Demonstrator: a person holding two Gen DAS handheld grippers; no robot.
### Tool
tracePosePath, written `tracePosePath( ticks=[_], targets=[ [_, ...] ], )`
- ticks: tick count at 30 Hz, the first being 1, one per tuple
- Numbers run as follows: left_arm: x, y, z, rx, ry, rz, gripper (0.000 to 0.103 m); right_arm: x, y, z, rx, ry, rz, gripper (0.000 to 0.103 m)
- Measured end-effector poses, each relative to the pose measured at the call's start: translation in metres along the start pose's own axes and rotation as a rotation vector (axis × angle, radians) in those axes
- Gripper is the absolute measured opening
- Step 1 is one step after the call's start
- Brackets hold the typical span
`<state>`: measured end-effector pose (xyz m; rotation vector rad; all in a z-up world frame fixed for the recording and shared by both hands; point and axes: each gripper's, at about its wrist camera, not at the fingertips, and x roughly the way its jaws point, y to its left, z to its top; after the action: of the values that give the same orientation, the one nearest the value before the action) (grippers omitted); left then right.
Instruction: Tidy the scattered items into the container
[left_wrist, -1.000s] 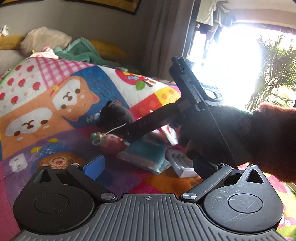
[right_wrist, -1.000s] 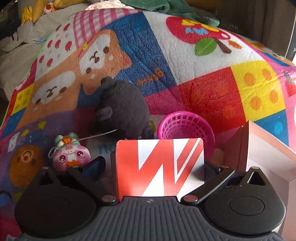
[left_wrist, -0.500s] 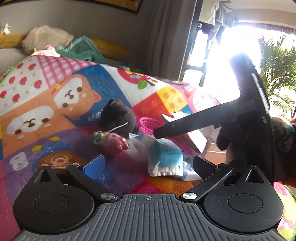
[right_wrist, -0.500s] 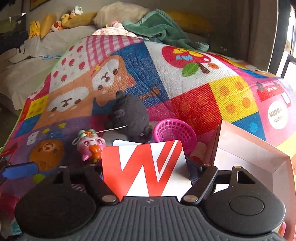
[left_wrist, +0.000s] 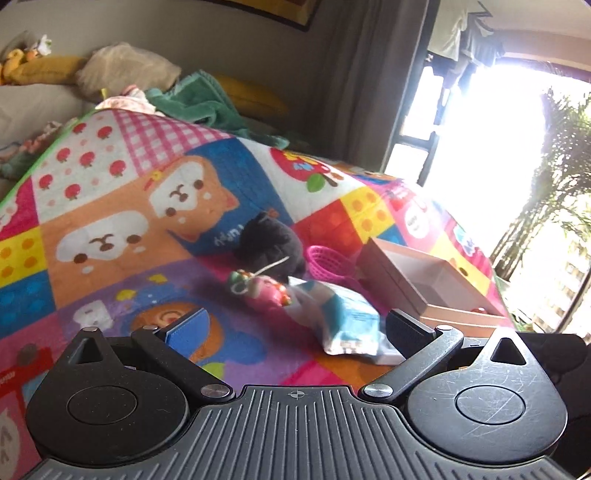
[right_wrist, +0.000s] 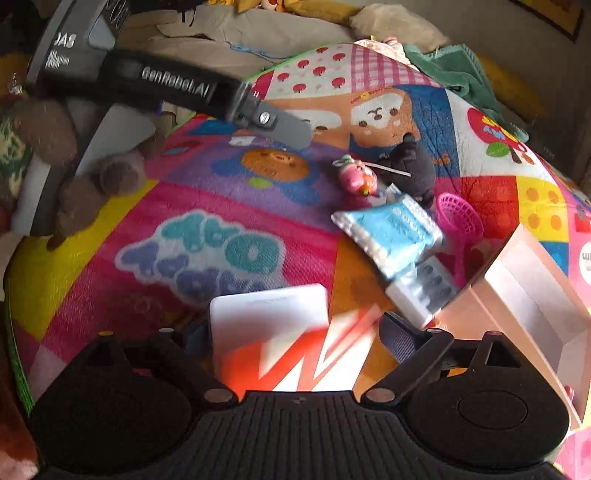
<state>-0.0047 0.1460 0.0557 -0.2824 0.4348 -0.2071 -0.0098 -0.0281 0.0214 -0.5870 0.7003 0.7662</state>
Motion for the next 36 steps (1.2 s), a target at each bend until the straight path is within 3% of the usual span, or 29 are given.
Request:
tracePosePath(
  ticks=[7, 12, 16, 22, 26, 32, 36],
  targets=[
    [0.000, -0.037, -0.008, 0.073, 0.070, -0.057, 0.103, -0.026, 0.003, -0.059, 0.081, 0.011, -0.084, 0.100],
    [-0.002, -0.059, -0.017, 0.150, 0.116, -0.094, 0.103, -0.036, -0.027, -0.081, 0.179, 0.019, -0.269, 0.100],
    [-0.002, -0.091, -0.032, 0.306, 0.162, -0.174, 0.103, -0.059, -0.048, -0.106, 0.358, -0.048, -0.230, 0.102],
    [0.013, -0.132, -0.057, 0.496, 0.236, -0.234, 0.103, -0.084, -0.061, -0.147, 0.575, -0.119, -0.284, 0.103],
    [0.023, -0.142, -0.078, 0.640, 0.316, -0.177, 0.103, -0.094, -0.065, -0.160, 0.655, -0.158, -0.302, 0.103],
    [0.011, -0.124, -0.081, 0.591, 0.384, -0.186, 0.103, -0.083, -0.063, -0.142, 0.644, -0.174, -0.307, 0.103],
    [0.008, -0.119, -0.079, 0.475, 0.459, -0.311, 0.103, -0.061, -0.075, -0.122, 0.655, -0.160, -0.312, 0.102]
  ],
)
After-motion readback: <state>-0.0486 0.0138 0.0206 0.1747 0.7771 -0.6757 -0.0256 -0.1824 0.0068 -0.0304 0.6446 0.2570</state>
